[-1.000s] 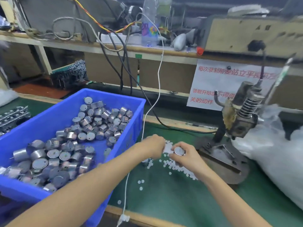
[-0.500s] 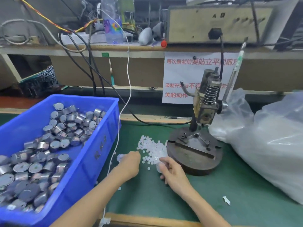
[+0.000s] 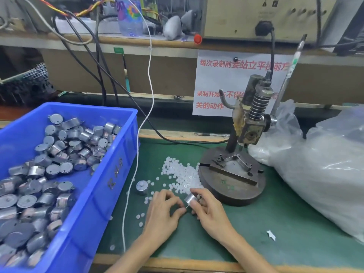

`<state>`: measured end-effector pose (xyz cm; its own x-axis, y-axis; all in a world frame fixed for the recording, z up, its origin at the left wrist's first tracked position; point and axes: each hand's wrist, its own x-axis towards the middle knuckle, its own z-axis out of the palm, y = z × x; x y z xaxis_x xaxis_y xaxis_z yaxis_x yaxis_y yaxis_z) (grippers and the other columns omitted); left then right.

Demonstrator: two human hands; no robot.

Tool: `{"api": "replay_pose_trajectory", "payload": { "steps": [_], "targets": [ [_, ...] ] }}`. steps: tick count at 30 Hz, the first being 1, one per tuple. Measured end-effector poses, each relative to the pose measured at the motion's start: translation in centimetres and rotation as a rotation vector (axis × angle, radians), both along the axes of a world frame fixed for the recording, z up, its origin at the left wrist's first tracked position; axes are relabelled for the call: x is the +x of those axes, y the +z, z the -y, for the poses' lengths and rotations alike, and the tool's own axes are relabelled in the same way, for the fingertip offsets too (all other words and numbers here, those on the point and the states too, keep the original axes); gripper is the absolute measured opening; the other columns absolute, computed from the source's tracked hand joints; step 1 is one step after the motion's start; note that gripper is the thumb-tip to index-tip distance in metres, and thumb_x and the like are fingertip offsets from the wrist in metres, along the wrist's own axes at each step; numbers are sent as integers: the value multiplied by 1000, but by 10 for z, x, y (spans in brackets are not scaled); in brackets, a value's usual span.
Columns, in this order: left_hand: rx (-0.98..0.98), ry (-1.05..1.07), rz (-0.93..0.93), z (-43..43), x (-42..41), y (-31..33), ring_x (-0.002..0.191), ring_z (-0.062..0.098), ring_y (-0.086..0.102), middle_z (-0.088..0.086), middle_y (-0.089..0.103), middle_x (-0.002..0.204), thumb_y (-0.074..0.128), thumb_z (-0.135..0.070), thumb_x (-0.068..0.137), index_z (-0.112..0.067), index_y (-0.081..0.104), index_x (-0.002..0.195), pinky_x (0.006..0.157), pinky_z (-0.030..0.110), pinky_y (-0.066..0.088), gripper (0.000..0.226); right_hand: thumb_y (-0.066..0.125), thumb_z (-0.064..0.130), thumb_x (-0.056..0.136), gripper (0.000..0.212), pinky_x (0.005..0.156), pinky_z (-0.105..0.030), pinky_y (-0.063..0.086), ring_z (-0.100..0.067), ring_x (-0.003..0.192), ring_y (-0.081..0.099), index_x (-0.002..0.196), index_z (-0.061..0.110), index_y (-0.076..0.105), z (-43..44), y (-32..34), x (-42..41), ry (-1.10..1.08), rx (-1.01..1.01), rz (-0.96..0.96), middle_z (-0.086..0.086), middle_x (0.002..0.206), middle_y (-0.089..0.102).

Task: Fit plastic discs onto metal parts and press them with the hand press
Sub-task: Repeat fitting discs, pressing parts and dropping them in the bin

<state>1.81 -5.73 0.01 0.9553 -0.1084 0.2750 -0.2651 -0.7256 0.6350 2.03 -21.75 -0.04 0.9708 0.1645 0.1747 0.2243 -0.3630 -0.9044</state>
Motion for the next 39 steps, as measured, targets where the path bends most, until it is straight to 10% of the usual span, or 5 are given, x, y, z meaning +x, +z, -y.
{"api": "replay_pose_trajectory", "payload": {
  "steps": [8, 24, 39],
  "targets": [
    [15, -3, -5, -7, -4, -4, 104, 5, 37, -18, 47, 105, 69, -34, 80, -30, 66, 99, 83, 20, 17, 19, 59, 5, 91, 8, 68, -33, 49, -14, 76, 55, 98, 2, 62, -6, 2, 2, -21, -133, 158, -2, 97, 59],
    [9, 44, -26, -8, -9, -4, 107, 1, 31, -20, 43, 108, 66, -40, 77, -33, 58, 105, 84, 19, 17, 30, 62, 0, 87, 10, 68, -2, 36, 11, 84, 52, 97, -1, 62, -13, 1, 7, 11, -238, 303, 1, 96, 56],
    [-12, -1, 15, -6, -9, -2, 103, 3, 36, -21, 43, 108, 63, -28, 76, -32, 54, 115, 84, 20, 19, 41, 62, 3, 83, 20, 58, -26, 53, -23, 71, 63, 102, -3, 65, -16, 2, -2, 90, -518, 553, -14, 107, 61]
  ]
}}
